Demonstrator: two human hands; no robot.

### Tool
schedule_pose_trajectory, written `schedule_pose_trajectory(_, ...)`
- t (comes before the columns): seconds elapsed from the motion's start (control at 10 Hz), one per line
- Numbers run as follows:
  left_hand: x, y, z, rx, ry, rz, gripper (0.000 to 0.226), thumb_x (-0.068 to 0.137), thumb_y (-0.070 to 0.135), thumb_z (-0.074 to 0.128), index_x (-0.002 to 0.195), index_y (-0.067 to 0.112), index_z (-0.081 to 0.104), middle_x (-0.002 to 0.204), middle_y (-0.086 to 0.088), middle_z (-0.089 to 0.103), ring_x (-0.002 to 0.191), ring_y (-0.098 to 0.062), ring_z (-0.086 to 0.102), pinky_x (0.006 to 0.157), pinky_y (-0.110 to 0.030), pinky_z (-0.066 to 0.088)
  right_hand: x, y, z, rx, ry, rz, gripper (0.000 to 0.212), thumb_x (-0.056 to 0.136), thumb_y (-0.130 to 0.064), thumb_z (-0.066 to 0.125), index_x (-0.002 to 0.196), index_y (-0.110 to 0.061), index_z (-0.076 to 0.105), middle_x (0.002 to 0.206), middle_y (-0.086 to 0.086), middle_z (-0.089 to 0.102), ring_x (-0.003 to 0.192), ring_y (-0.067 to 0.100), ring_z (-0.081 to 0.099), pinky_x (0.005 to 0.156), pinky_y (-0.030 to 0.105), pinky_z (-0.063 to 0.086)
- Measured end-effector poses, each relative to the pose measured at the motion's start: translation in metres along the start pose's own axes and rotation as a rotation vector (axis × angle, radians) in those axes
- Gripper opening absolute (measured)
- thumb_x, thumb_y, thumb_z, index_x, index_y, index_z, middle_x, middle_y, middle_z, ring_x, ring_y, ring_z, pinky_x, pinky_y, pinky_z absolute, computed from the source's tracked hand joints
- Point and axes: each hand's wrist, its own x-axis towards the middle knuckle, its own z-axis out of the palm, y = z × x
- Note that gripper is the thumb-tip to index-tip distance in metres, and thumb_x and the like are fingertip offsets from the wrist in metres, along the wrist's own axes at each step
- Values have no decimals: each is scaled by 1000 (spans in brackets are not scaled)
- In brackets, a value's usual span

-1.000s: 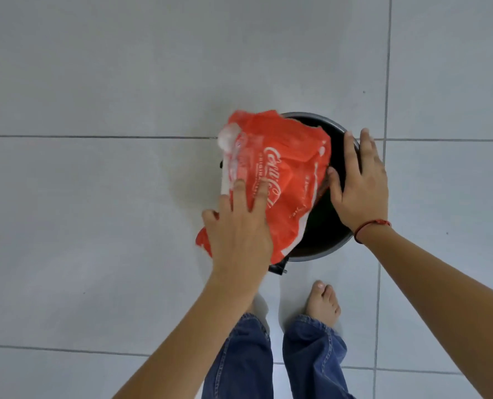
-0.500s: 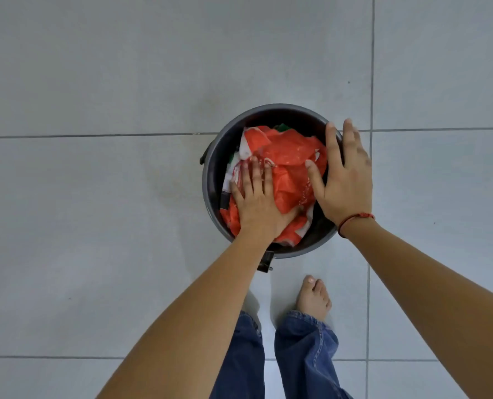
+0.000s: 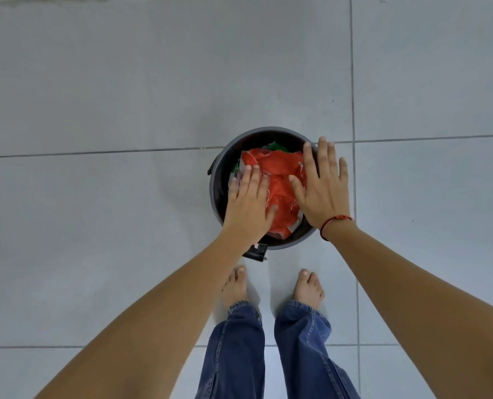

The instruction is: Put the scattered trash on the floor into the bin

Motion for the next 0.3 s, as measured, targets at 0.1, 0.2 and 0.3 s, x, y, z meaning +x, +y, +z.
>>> schedule_pose_trajectory(0.1,-2,-6,-54,2,72,-44,67,95,44,33,147,10,10,159,-13,4,147,-26,0,120,-48,7,-8,-20,-35,-6,-23,-24,68,95,-48,24,149,-7,26,156,22,23,145,36,21,115,56,20)
schedule_pose_trajectory(0.2,-1,-10,-115,29,158,-44,66,96,43,31,148,9,8,159,-13,-1,147,-26,-3,119,-50,4,-5,-43,-82,-1,24,-40,68,95,-48,21,149,-7,24,158,21,21,146,35,18,116,54,17)
schedule_pose_trajectory(0.3,-1,-7,-192,46,294,-63,68,96,44,32,148,10,5,159,-13,-2,147,-26,-4,119,-50,3,15,-68,-152,17,130,-63,69,95,-48,18,151,-8,18,159,18,15,148,31,12,118,52,12)
